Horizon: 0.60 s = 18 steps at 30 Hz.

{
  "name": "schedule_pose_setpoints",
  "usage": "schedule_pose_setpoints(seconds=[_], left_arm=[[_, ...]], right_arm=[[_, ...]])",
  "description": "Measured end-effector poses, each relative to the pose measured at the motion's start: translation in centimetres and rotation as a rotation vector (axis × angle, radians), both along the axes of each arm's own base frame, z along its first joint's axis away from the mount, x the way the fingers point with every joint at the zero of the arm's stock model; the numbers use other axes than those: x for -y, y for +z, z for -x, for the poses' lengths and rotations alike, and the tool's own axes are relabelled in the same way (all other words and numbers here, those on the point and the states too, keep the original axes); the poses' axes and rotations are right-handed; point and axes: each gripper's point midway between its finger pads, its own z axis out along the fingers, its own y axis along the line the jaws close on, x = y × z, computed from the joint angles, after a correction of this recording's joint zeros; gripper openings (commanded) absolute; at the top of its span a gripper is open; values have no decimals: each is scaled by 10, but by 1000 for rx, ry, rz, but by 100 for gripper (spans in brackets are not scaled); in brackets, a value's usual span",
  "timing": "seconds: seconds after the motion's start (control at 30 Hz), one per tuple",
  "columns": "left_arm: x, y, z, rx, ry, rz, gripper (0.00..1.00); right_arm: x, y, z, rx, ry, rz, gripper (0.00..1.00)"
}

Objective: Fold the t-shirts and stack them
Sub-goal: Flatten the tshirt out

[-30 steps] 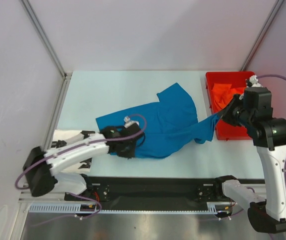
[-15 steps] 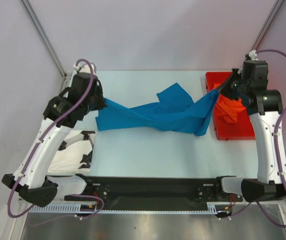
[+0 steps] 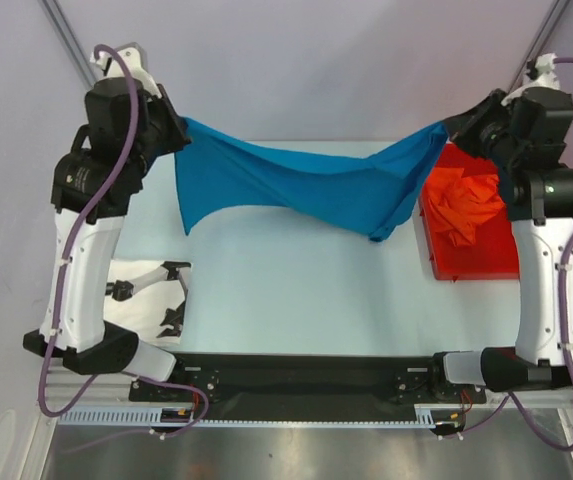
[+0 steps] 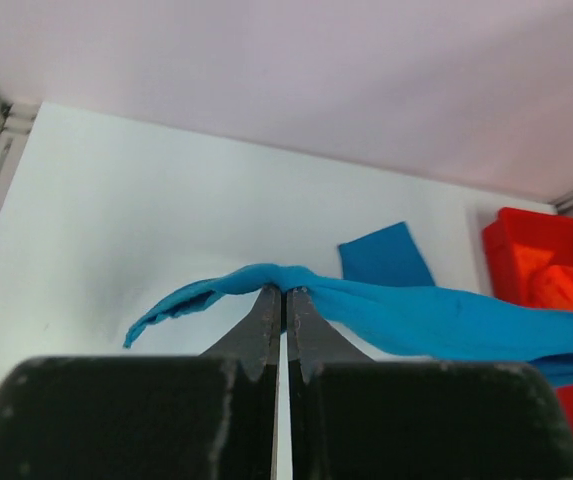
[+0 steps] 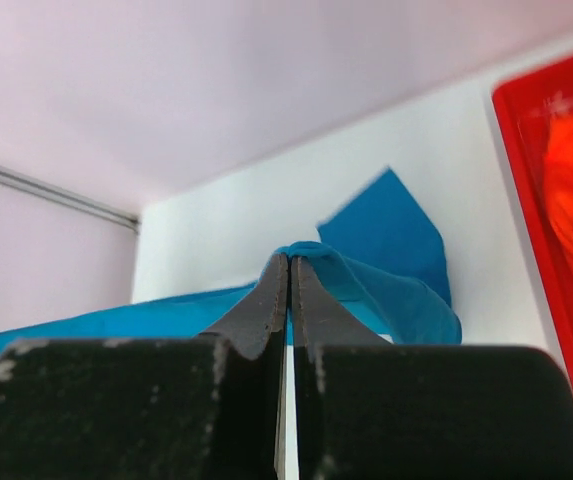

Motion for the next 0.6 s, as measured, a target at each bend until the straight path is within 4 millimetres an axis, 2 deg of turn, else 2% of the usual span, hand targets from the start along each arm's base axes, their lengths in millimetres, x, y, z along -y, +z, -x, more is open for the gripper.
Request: schedule_pose_setpoints(seconds=[0.1,0.2,0.23,0.3,0.4,0.47,0.5,0.6], left_arm=[[1,24,13,74,-40,20,0],[-3,51,42,161,-88,32,0],[-6,59,54,193,-98,35,0],[-14,80,87,277,-129,43,0],[-27,115,151,436,-194,68,0],[-36,131,190,532,-237,85,0],[-45,142,217,606,-255,101,0],[-67,152,267,735,-272,122,0]], right_arm=[[1,39,25,122,0,-8,0],[2,75,67,244,3,-11,0],[2,91,89,304,8,-12,0],[2,115,130,411,12,-13,0],[3,150,204,597,20,-12,0],[4,168,254,720,26,-9,0],[4,176,279,781,28,-7,0],[5,195,340,936,31,7,0]])
